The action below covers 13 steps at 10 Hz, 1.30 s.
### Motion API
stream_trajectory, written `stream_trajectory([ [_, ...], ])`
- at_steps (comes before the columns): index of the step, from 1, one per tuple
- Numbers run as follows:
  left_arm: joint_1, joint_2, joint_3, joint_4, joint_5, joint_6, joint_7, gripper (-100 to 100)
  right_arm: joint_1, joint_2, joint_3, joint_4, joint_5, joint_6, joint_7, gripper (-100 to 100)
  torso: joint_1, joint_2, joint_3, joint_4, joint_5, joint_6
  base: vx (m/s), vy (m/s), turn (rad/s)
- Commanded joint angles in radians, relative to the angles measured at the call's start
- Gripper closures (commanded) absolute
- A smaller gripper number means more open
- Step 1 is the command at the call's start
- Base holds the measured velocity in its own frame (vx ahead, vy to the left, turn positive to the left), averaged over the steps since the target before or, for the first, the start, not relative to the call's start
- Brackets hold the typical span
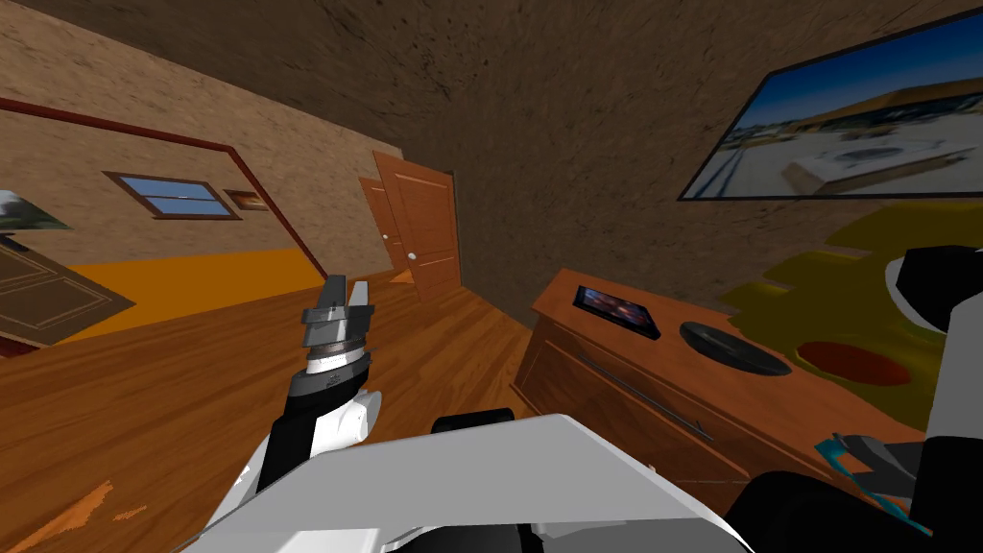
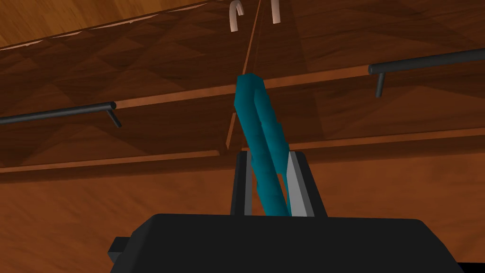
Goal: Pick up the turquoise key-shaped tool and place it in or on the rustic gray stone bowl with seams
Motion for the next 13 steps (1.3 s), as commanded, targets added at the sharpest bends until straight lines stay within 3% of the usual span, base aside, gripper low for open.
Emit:
stream_trajectory([
  [1,0.0,0.0,0.0,0.0,0.0,0.0,0.0,0,0.006,-0.009,0.033,-0.014,-0.007,-0.006,-0.024,100,0.0,0.0,0.0,0.0,0.0,0.0,-0.069,0.019,0.1],
  [7,0.0,0.0,0.0,0.0,0.0,0.0,0.0,0,0.036,-0.076,0.114,-0.027,-0.037,-0.059,-0.136,100,-0.005,-0.001,0.0,0.001,-0.001,0.001,-0.069,-0.007,0.121],
  [13,0.0,0.0,0.0,0.0,0.0,0.0,0.0,0,0.062,-0.174,0.143,-0.016,-0.084,-0.116,-0.236,100,-0.01,-0.003,-0.001,0.0,-0.002,0.001,-0.066,-0.073,0.112],
])
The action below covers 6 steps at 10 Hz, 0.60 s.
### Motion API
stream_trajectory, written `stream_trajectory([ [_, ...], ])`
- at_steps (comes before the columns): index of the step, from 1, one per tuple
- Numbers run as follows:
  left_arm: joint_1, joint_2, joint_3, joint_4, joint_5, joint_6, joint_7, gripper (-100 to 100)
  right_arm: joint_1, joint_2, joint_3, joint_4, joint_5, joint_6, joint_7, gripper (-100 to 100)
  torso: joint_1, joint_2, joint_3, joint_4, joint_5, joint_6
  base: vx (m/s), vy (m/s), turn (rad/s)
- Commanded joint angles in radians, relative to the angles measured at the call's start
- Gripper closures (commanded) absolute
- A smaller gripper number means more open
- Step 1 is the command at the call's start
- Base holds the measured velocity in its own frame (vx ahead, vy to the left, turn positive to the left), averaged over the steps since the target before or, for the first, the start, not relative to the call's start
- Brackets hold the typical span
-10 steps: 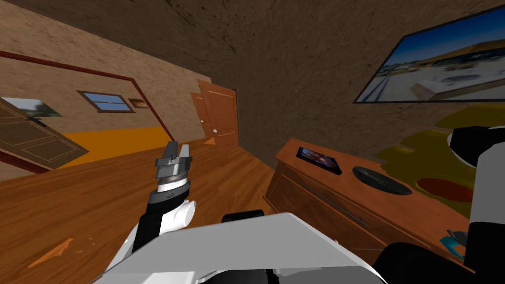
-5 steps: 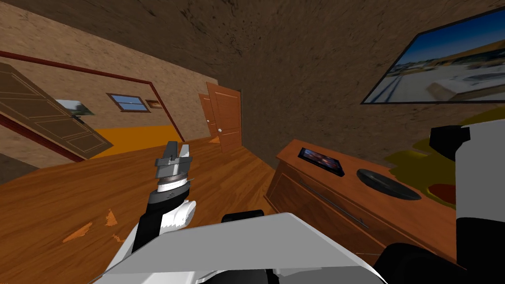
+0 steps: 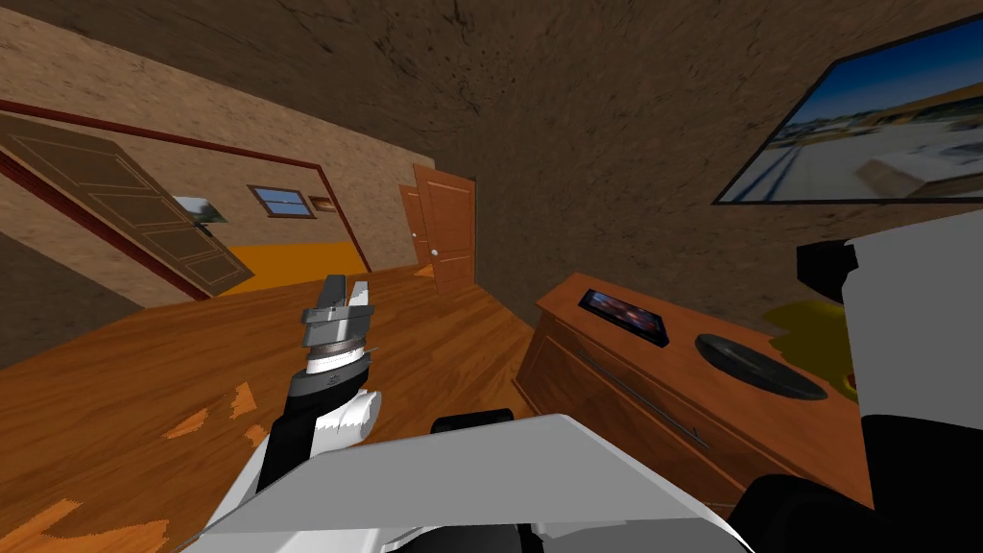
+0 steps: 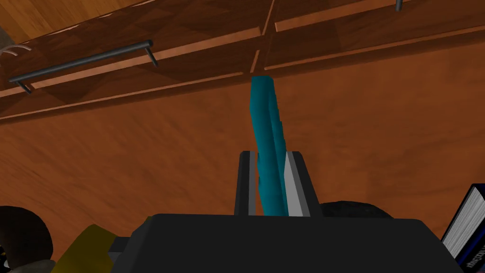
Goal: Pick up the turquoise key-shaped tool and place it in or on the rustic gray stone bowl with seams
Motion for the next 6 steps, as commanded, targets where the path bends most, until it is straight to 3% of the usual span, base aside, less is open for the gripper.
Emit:
stream_trajectory([
  [1,0.0,0.0,0.0,0.0,0.0,0.0,0.0,0,0.008,-0.03,-0.003,0.006,-0.014,-0.014,-0.028,100,0.0,0.0,0.0,0.0,0.0,0.0,-0.047,-0.109,0.086],
  [5,0.0,0.0,0.0,0.0,0.0,0.0,0.0,0,0.021,-0.12,-0.03,0.037,-0.058,-0.055,-0.084,100,-0.002,-0.002,-0.001,-0.001,-0.001,0.0,-0.053,-0.138,0.103],
  [6,0.0,0.0,0.0,0.0,0.0,0.0,0.0,0,0.021,-0.12,-0.03,0.037,-0.058,-0.055,-0.084,100,-0.005,-0.004,-0.003,-0.001,-0.001,-0.001,-0.036,-0.16,0.078],
])
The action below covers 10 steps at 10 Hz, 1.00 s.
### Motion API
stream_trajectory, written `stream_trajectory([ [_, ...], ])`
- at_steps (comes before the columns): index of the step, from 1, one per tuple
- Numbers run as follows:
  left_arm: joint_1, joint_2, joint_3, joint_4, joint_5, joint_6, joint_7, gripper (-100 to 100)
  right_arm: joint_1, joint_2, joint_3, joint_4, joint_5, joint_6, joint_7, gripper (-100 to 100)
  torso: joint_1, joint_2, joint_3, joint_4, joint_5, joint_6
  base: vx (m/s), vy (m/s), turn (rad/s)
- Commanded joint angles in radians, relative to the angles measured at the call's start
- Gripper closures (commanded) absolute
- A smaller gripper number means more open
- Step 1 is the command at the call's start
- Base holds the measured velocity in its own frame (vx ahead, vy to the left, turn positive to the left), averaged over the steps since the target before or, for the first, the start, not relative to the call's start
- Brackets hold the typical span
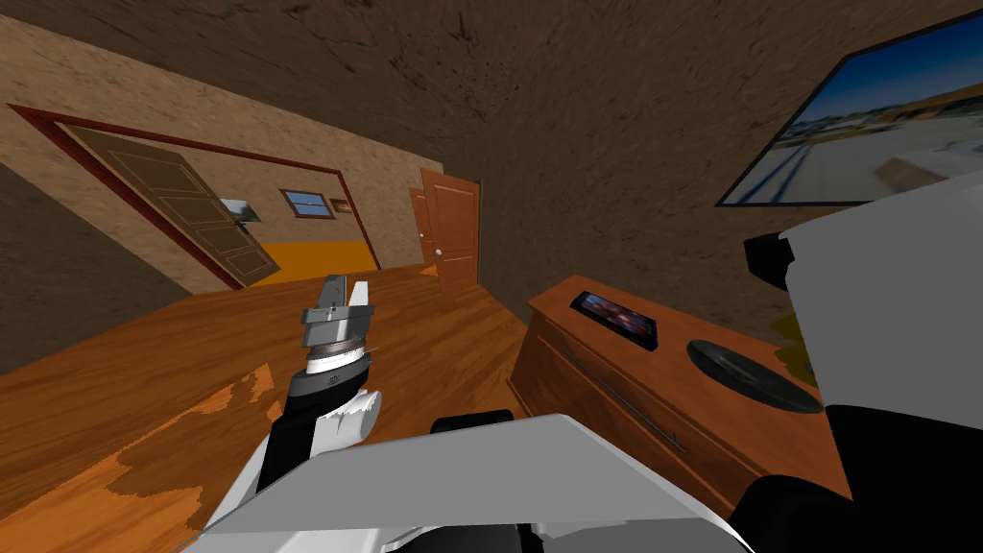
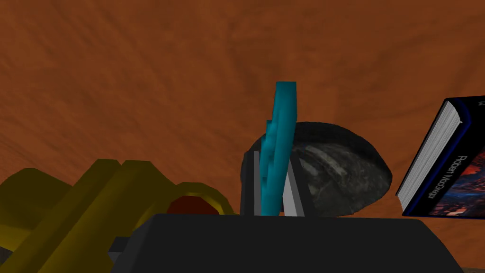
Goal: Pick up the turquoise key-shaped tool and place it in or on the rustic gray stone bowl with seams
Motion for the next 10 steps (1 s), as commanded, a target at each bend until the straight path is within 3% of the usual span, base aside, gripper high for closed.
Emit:
stream_trajectory([
  [1,0.0,0.0,0.0,0.0,0.0,0.0,0.0,0,0.01,-0.03,-0.024,0.035,-0.017,-0.022,-0.027,100,0.0,0.0,0.0,0.0,0.0,0.0,-0.068,-0.171,0.043],
  [2,0.0,0.0,0.0,0.0,0.0,0.0,0.0,0,0.012,-0.06,-0.044,0.05,-0.032,-0.034,-0.039,100,-0.001,0.001,0.001,0.0,0.0,-0.001,-0.054,-0.241,0.1],
  [3,0.0,0.0,0.0,0.0,0.0,0.0,0.0,0,0.012,-0.06,-0.044,0.05,-0.032,-0.034,-0.039,100,-0.005,0.0,0.0,0.0,-0.001,-0.002,-0.027,-0.173,0.074],
  [4,0.0,0.0,0.0,0.0,0.0,0.0,0.0,0,0.014,-0.093,-0.072,0.07,-0.049,-0.046,-0.05,100,-0.002,-0.001,-0.001,0.0,-0.001,-0.001,-0.038,-0.17,0.034],
  [6,0.0,0.0,0.0,0.0,0.0,0.0,0.0,0,0.014,-0.11,-0.089,0.082,-0.058,-0.052,-0.055,100,0.001,0.001,0.0,0.0,0.0,-0.002,-0.047,-0.136,0.031],
  [7,0.0,0.0,0.0,0.0,0.0,0.0,0.0,0,0.01,-0.109,-0.076,0.066,-0.054,-0.047,-0.051,100,0.002,0.0,0.0,0.0,0.0,-0.002,-0.01,-0.062,0.026],
  [8,0.0,0.0,0.0,0.0,0.0,0.0,0.0,0,0.01,-0.111,-0.078,0.068,-0.055,-0.048,-0.054,-100,0.006,0.0,0.0,0.0,0.0,-0.001,0.0,-0.012,0.001],
  [10,0.0,0.0,0.0,0.0,0.0,0.0,0.0,0,0.01,-0.111,-0.078,0.068,-0.055,-0.048,-0.053,-100,0.01,0.0,0.0,0.0,0.002,-0.001,0.0,-0.003,0.0],
])
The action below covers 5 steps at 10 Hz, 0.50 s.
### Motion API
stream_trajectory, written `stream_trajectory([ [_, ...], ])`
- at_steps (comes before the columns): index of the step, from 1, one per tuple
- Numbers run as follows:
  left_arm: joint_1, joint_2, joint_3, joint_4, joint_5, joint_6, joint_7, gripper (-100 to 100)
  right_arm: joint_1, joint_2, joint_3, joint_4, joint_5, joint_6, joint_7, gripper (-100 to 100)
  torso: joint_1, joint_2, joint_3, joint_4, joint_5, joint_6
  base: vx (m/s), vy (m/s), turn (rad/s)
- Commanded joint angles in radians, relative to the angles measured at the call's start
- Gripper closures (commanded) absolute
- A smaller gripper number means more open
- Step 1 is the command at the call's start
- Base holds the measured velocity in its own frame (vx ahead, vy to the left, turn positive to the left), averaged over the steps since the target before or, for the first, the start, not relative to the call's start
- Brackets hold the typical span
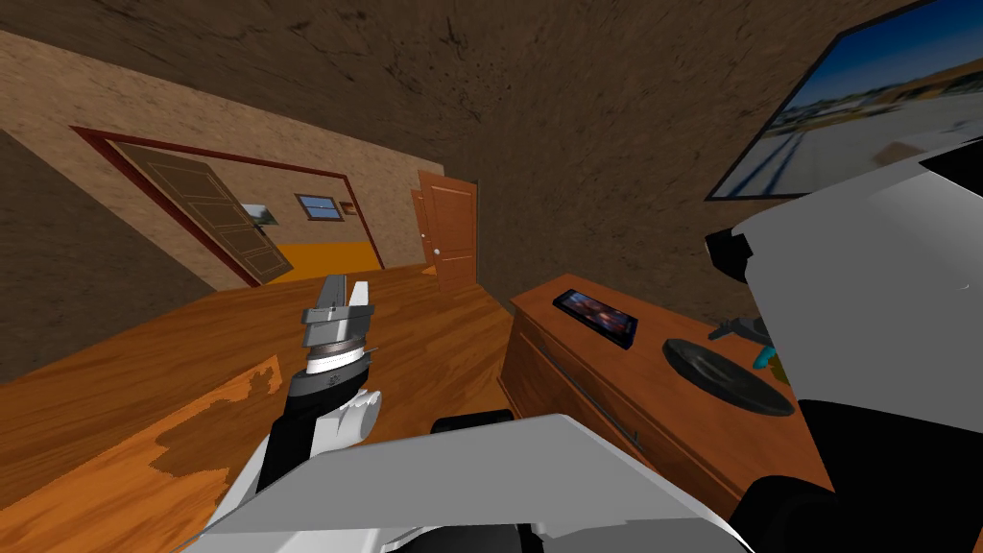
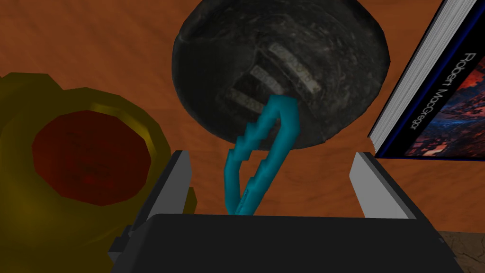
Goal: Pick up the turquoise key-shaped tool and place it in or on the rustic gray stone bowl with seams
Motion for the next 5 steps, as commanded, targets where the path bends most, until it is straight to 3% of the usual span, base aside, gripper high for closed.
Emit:
stream_trajectory([
  [1,0.0,0.0,0.0,0.0,0.0,0.0,0.0,0,0.0,0.0,0.0,0.0,0.0,0.0,0.0,-100,0.0,0.0,0.0,0.0,0.0,0.0,0.0,0.0,0.0],
  [2,0.0,0.0,0.0,0.0,0.0,0.0,0.0,0,0.0,0.0,0.0,0.0,0.0,0.0,0.0,-100,0.0,0.0,0.0,0.0,0.0,0.0,0.0,0.0,0.0],
  [3,0.0,0.0,0.0,0.0,0.0,0.0,0.0,0,0.0,0.0,0.0,0.0,0.0,0.0,0.0,0,0.0,0.0,0.0,0.0,0.0,0.0,0.0,0.0,0.0],
  [4,0.0,0.0,0.0,0.0,0.0,0.0,0.0,0,-0.014,-0.006,0.025,0.023,0.002,-0.035,0.004,-100,0.0,0.0,0.0,0.0,0.0,0.0,0.03,0.001,-0.145],
  [5,0.0,0.0,0.0,0.0,0.0,0.0,0.0,0,-0.021,-0.008,0.037,0.035,0.003,-0.052,0.006,-100,0.001,-0.001,0.0,0.0,0.0,0.001,0.068,0.01,-0.161],
])
